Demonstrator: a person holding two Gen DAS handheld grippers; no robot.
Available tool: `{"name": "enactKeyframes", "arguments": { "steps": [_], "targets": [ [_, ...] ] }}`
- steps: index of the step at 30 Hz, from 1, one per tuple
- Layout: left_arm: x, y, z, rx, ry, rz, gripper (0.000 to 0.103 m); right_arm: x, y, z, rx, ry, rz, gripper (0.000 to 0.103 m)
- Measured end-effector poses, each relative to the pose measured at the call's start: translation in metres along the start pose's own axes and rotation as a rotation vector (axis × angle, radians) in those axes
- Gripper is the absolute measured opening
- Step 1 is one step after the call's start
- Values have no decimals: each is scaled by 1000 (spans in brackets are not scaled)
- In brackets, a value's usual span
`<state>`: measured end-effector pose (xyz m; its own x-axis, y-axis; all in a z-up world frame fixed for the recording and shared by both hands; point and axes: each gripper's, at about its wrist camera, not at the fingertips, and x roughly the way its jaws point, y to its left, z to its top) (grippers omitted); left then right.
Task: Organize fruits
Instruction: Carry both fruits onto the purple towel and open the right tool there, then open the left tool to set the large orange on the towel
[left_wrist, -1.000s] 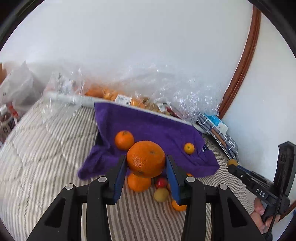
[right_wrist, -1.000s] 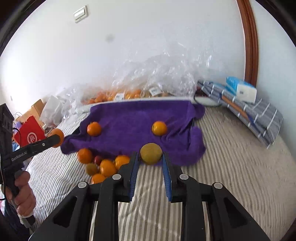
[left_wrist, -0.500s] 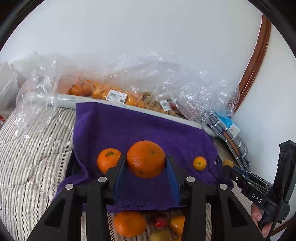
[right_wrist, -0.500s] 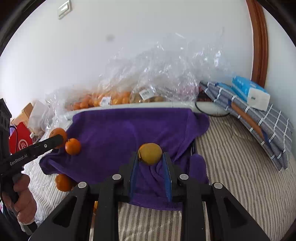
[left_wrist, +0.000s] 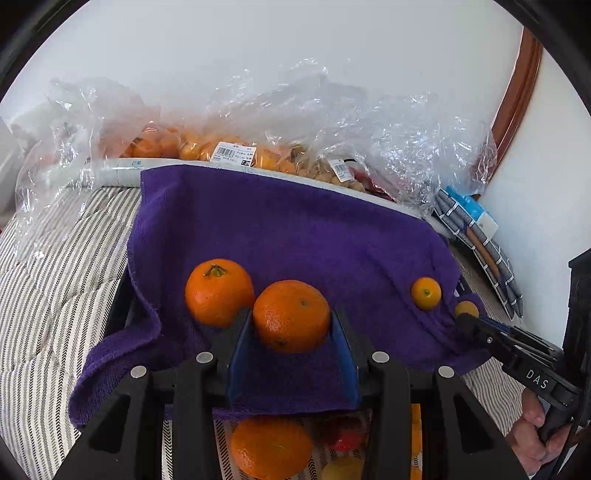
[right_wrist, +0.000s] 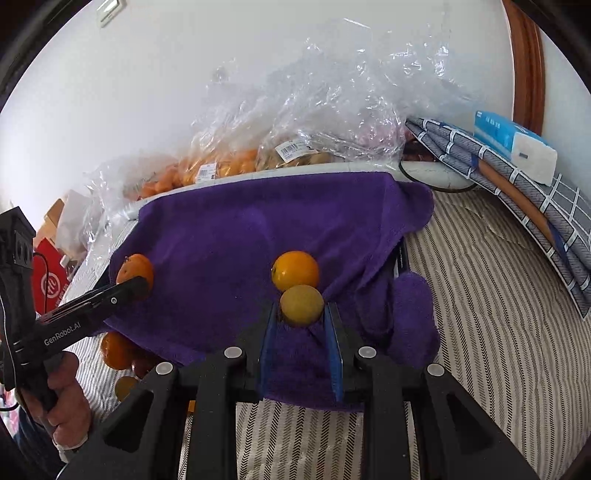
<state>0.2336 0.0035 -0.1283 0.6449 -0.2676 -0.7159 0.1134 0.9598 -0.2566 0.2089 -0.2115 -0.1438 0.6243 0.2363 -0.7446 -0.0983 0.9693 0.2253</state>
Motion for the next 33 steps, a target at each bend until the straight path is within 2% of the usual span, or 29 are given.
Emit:
{"name": "enactKeyframes", "arguments": {
  "steps": [10, 14, 18, 20, 23, 27, 33],
  "targets": [
    [3, -5, -1, 47, 18, 27, 40, 10, -2, -2, -5, 34, -39, 26],
    [2, -6, 0, 52, 17, 30, 40, 7, -1, -1, -9, 15, -43, 27],
    [2, -9, -1, 71, 10, 46, 40, 3, 1, -1, -28, -6, -49, 38],
    [-2, -11, -2, 76, -13, 46, 41, -1, 4, -2, -43, -26, -46, 42],
    [-10, -12, -1, 82, -48, 33, 46, -6, 8, -4, -61, -61, -44, 55],
    [-20, -12, -1, 67, -85, 16, 47, -16, 11, -7, -67, -114, -48, 55],
    [-31, -8, -2, 39, -162, 36, 47, -34, 17, -7, -76, -198, -78, 55]
  ]
}}
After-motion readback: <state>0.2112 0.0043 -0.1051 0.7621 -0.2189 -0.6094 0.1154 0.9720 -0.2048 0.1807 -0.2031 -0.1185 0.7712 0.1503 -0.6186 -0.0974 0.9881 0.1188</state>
